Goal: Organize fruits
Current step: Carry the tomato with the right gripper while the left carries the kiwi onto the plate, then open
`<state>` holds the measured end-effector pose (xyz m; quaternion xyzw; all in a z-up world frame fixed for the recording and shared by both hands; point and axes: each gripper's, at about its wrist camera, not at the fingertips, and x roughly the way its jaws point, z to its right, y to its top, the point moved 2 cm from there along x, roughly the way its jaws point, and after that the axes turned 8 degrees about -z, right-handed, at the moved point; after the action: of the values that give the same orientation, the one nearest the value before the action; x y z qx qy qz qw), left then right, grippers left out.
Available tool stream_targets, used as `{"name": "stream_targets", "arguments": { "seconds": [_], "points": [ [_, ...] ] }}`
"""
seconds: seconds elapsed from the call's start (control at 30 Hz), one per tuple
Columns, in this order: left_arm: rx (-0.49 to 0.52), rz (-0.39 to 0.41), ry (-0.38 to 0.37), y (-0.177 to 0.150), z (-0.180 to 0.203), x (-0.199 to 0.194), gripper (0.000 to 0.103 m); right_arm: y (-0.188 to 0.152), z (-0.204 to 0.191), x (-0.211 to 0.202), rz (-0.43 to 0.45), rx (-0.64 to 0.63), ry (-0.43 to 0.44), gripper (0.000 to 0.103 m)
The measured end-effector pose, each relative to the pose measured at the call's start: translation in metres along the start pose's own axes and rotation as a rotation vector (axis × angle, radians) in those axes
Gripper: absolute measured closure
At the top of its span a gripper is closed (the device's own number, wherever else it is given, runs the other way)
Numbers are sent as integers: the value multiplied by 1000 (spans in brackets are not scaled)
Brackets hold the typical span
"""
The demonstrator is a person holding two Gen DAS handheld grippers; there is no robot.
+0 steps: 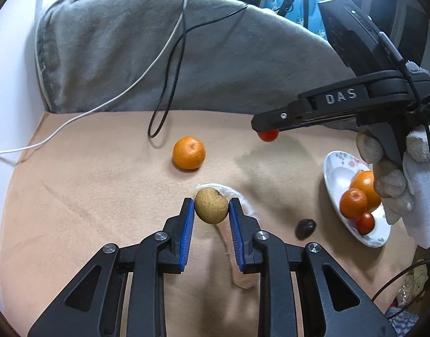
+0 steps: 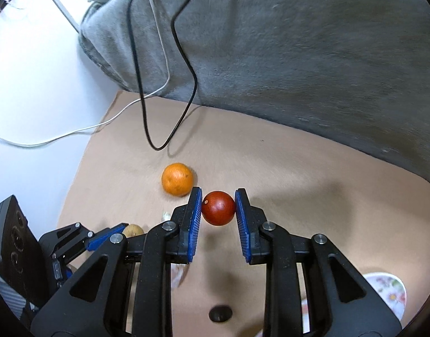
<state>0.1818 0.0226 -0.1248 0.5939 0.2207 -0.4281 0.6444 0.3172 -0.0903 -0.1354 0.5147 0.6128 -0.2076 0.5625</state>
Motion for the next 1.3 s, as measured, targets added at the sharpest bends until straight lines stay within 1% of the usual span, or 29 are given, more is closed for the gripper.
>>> {"name": "stream_targets", "arguments": {
  "seconds": [0.2,0.4,0.5,0.73,1.0,1.17,1.3],
  "points": [
    [20,22,-14,0,18,-10,79,-21,6,-30,24,-23,9,78],
    [44,41,-36,2,41,-16,79,-52,17,-67,58,-29,25,78],
    [60,46,-53,7,54,-13,79,-71,26,-91,77,-29,26,78],
    [90,50,-93,14,83,-5,79,-109,48,-126,122,-14,0,78],
    [122,42,-138,25,107,4,79,-147,74,-146,150,28,-18,78],
    [129,31,-167,30,121,13,79,-168,88,-146,137,51,-27,78],
    [141,16,-184,33,133,20,79,-181,97,-145,127,71,-19,78]
  ]
}}
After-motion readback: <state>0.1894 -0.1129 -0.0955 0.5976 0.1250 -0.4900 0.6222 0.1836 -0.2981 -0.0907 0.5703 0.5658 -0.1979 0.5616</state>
